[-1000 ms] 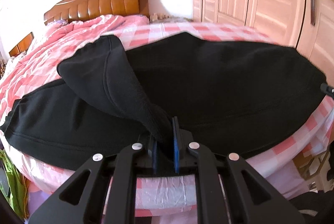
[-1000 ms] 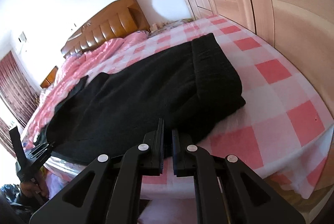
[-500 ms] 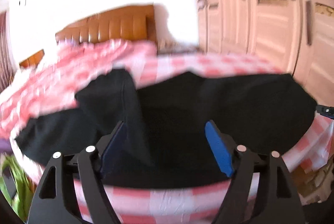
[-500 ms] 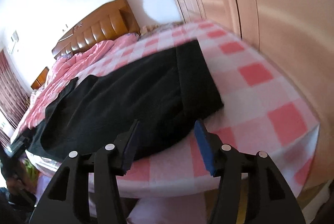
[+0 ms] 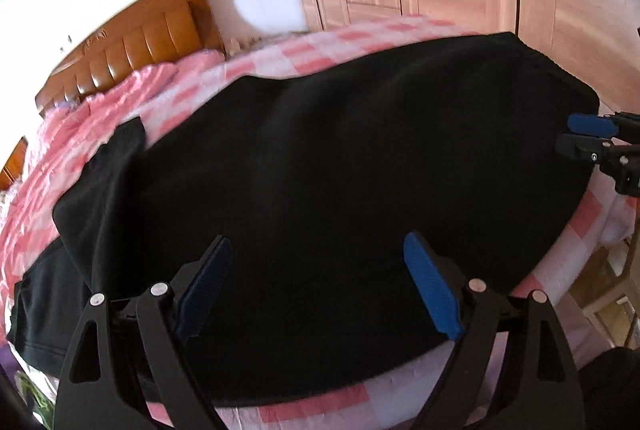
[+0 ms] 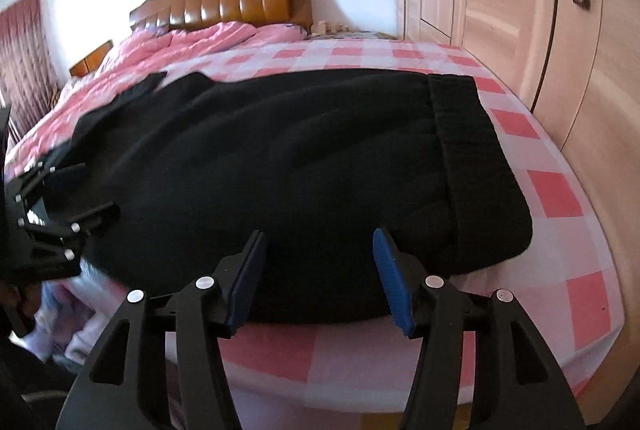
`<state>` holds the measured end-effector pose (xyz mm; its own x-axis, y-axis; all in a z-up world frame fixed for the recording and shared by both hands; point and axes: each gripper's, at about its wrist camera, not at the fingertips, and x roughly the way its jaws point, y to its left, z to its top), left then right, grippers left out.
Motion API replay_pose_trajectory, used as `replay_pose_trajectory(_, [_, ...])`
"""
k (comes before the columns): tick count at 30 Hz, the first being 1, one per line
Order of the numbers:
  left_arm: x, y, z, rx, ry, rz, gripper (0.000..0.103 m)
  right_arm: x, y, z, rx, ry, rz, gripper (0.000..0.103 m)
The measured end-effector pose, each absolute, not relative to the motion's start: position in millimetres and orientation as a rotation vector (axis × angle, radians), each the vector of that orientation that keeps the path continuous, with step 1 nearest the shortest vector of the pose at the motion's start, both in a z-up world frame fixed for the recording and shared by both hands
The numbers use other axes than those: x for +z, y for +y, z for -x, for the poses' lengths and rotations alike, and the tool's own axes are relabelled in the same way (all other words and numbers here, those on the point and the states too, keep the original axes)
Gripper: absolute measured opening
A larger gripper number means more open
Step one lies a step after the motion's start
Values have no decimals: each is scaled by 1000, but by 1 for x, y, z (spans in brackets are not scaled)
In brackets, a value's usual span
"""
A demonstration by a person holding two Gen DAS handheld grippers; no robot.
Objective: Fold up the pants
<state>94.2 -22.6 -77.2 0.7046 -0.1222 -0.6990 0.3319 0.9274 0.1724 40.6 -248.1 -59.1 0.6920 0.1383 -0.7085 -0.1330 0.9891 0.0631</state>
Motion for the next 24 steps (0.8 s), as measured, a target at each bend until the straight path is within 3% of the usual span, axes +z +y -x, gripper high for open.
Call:
replay_pose_trajectory(5, [-78, -11, -97, -279, 795, -247, 92, -43, -260, -42, 181, 820, -93, 56])
replay_pose_trajectory(9, [-68, -14, -86, -240, 725, -323, 91, -17, -296, -35, 136, 733, -182, 80])
replay_pose_trajectory(18, [-67, -17, -94, -242, 735, -299, 91, -60, -359, -37, 112, 865, -502, 81])
replay_pose_trajectory(24, [-74, -14, -99, -243, 760, -270, 95, -65, -337, -46, 163, 883, -478, 82])
